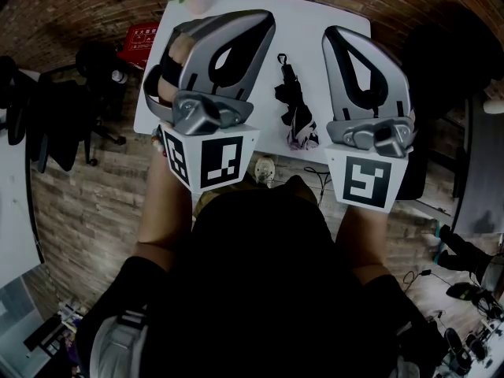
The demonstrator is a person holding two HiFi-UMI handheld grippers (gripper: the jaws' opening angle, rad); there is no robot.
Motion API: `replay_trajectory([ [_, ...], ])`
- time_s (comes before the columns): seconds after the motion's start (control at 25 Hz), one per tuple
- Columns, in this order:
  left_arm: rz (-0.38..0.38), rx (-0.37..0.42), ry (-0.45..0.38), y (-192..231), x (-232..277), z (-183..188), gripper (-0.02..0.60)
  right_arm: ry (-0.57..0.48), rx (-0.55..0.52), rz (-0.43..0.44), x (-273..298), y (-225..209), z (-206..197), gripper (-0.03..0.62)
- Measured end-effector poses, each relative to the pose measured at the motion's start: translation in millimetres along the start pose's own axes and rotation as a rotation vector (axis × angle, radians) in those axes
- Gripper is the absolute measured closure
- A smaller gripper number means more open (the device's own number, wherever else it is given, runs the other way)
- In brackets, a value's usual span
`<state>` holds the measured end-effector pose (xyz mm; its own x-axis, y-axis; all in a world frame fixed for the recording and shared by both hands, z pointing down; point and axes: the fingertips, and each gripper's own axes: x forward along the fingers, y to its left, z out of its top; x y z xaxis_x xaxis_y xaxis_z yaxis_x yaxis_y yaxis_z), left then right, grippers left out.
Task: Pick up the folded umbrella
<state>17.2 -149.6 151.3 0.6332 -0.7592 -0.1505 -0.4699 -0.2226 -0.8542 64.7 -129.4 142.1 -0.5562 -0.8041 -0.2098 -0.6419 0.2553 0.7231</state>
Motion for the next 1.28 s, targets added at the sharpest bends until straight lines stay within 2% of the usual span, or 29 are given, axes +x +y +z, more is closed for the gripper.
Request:
replay_trajectory([
  [1.28,-0.031,-0.004,-0.003,-12,17,-6,0.569,0.025,0.033,0.002,5,-4,-21,0.565],
])
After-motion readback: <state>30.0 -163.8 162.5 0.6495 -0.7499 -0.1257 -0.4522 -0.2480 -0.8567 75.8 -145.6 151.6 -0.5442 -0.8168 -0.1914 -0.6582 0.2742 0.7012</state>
